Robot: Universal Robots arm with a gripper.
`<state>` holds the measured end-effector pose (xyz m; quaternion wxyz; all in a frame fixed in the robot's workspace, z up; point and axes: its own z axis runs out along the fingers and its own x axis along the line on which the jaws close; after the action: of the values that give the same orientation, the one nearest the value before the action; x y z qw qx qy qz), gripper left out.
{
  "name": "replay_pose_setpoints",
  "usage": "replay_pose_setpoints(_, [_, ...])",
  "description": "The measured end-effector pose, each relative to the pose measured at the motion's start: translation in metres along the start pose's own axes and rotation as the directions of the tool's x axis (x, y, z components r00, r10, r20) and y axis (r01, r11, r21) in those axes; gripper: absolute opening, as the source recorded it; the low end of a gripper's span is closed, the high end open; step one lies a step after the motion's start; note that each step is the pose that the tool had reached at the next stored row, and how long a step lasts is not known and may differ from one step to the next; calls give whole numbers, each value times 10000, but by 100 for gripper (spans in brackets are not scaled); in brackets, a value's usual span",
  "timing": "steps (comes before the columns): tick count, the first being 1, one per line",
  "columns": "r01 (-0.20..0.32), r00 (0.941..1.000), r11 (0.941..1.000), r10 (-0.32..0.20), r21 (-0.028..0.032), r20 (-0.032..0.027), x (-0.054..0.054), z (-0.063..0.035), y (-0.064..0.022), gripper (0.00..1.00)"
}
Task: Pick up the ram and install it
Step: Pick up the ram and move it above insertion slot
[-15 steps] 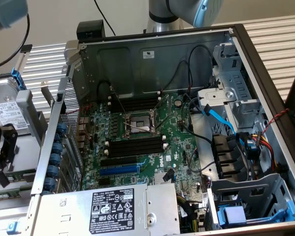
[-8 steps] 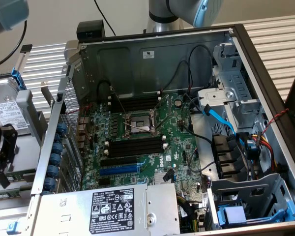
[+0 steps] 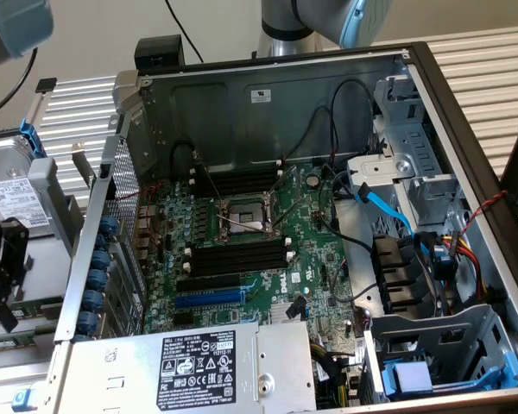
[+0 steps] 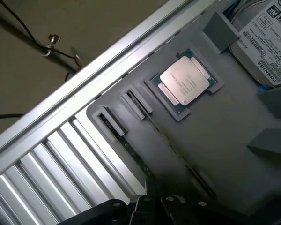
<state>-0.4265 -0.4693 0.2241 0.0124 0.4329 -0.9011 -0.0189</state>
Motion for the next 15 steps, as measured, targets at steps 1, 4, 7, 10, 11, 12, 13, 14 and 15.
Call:
replay_pose_setpoints(1, [180,9998,9998,-180,1,-9,0,1,0,11])
replay_pose_setpoints(4, [735,9973,9973,-735,4,-32,0,4,0,11])
replay_pose_setpoints(7, [1271,9919,9919,-1271,4,-56,0,6,0,11])
replay_pose_setpoints(10, [1813,9834,9834,-1813,4,-81,0,8,0,11])
replay_pose_setpoints(11, [1991,9799,9800,-1991,3,-89,0,8,0,11])
replay_pose_setpoints(12, [2171,9761,9761,-2171,3,-98,0,9,0,11])
replay_pose_setpoints(13, [2341,9722,9722,-2341,2,-105,0,10,0,11])
replay_pose_setpoints(14, [2521,9676,9677,-2521,1,-113,0,11,0,11])
replay_pose_setpoints(15, [2689,9631,9632,-2688,1,-121,0,11,0,11])
